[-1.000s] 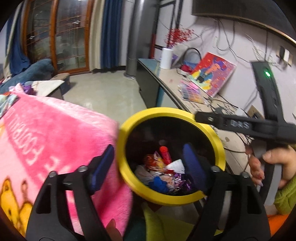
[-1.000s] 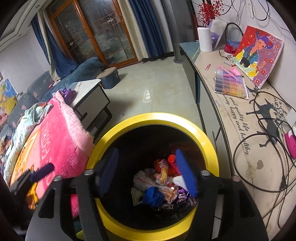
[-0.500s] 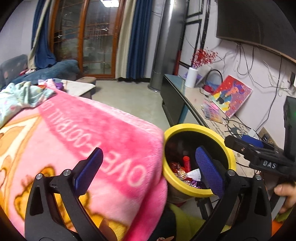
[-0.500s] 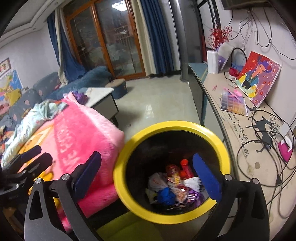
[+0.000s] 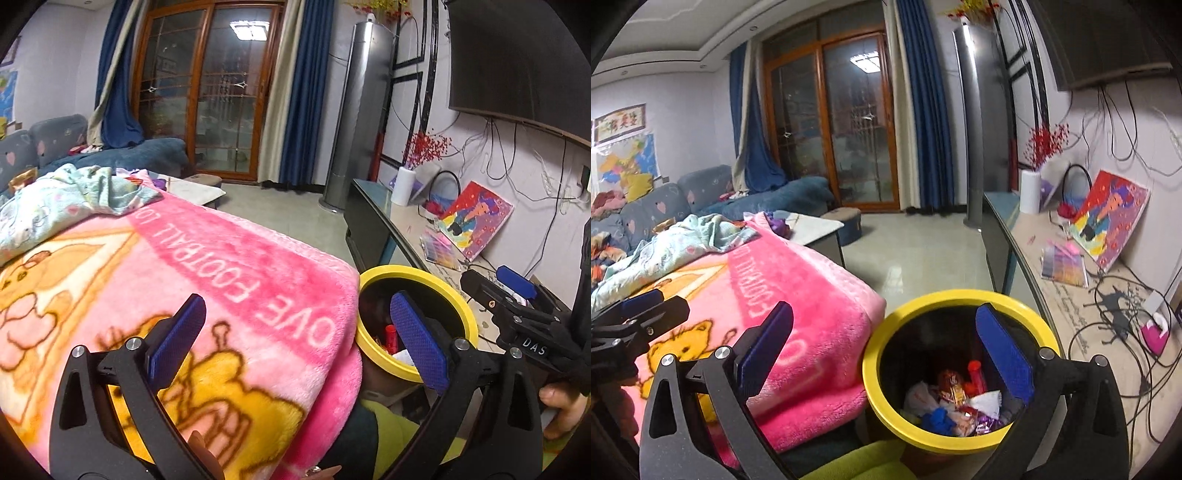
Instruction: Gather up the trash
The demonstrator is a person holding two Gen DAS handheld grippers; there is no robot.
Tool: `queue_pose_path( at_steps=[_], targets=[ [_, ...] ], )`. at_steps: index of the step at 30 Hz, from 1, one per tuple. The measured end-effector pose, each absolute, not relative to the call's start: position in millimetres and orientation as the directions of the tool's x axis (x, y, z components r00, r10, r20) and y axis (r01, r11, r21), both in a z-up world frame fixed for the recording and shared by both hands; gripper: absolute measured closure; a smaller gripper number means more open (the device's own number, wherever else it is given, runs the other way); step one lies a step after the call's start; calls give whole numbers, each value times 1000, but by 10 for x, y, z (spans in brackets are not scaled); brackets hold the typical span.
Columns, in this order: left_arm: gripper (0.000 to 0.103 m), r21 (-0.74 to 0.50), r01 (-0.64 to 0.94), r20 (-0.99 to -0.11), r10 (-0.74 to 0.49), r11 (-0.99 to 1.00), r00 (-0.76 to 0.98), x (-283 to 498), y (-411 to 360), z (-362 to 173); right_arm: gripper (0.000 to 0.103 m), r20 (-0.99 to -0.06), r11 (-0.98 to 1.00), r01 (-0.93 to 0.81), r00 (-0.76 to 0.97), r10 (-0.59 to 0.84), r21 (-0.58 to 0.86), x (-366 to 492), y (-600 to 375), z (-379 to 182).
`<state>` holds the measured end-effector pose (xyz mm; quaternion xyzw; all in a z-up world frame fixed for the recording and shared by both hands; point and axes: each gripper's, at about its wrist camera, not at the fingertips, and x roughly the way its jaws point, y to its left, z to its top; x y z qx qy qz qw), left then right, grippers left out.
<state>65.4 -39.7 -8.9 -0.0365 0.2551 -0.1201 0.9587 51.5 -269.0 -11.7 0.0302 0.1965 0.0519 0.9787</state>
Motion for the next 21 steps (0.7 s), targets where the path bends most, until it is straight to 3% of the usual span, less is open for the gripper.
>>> queue_pose_path(
  at_steps=[21],
  targets=[
    [11,-137,204,-457,-244,969,855,535,-357,-71,7,-339,993,-113,933,120,40,428,-2570,-103]
  ],
)
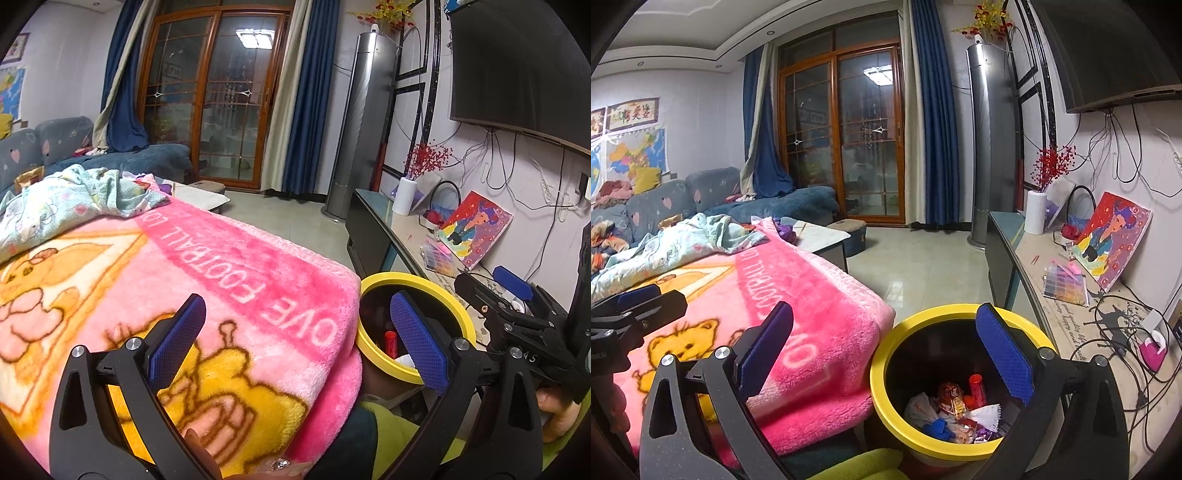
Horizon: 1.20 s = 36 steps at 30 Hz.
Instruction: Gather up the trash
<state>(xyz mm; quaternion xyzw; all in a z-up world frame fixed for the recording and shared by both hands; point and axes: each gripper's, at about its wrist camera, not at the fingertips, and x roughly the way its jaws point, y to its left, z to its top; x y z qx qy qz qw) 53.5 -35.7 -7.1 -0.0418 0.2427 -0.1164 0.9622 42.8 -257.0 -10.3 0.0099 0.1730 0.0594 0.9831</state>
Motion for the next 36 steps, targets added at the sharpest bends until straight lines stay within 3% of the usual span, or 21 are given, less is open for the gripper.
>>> queue_pose_path(
  at_steps=[36],
  targets=[
    [11,-135,199,-457,-239,971,856,532,-350,-76,7,-332,993,-116,936,122,36,430,-2589,-94]
  ],
)
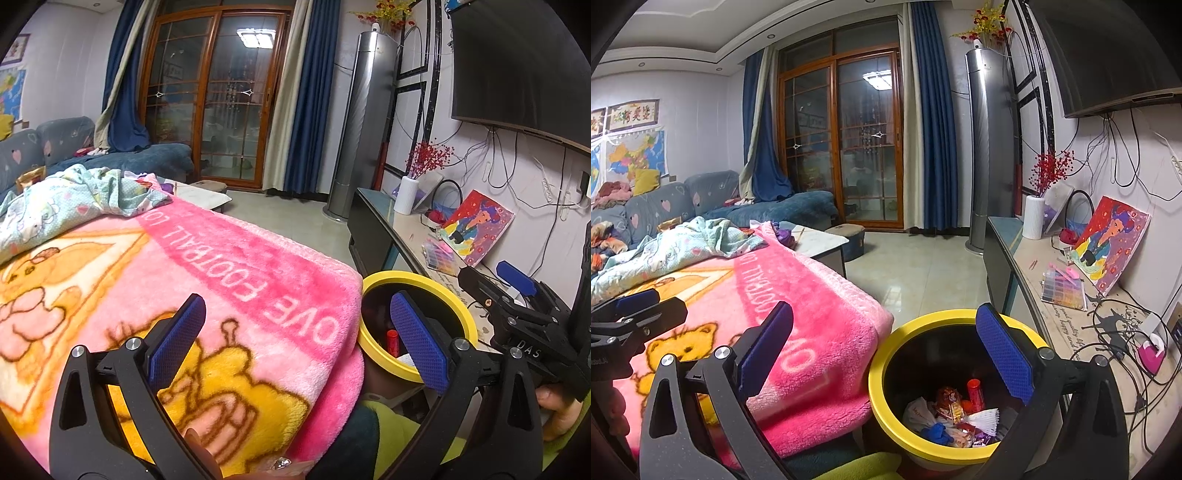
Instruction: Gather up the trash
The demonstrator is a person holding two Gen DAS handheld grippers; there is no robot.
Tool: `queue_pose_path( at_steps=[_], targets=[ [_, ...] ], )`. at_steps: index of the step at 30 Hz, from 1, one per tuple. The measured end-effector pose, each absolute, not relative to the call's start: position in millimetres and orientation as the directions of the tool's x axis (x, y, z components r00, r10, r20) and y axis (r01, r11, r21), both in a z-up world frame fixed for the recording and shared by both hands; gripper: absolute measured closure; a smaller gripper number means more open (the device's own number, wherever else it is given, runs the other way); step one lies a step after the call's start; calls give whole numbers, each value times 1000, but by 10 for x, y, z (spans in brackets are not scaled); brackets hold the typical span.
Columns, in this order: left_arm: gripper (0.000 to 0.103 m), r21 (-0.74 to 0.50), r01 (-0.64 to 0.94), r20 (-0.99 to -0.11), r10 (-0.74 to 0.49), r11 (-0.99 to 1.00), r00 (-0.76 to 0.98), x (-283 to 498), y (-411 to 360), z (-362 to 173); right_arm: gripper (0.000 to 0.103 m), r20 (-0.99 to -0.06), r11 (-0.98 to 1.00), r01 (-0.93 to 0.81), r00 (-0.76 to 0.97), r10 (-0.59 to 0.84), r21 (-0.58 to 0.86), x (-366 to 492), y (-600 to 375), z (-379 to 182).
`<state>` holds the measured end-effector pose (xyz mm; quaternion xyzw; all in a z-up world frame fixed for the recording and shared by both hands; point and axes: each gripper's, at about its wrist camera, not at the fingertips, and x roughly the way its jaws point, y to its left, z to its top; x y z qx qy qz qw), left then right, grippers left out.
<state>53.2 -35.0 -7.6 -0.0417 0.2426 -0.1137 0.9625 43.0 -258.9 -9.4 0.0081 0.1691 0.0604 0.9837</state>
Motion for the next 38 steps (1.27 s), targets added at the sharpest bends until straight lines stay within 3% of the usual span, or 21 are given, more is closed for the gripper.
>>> queue_pose_path(
  at_steps=[20,25,29,35,38],
  targets=[
    [11,-119,197,-466,-229,973,855,548,-324,-106,7,-346,993,-115,930,121,39,534,-2660,-59],
    [11,-92,128,-483,-157,987,862,564,-252,-116,7,-380,985,-165,910,168,41,681,-2570,-8],
    [11,-163,9,-498,-90,987,862,479,280,-63,7,-448,950,-303,841,304,77,862,-2063,-3],
    [11,-118,-463,-617,300,879,727,87,2012,-262,7,-605,780,-599,558,568,181,1067,-419,-144],
    [11,-68,-675,-701,446,735,556,-231,2962,-510,7,-716,666,-718,357,600,201,1021,611,-389]
  ],
)
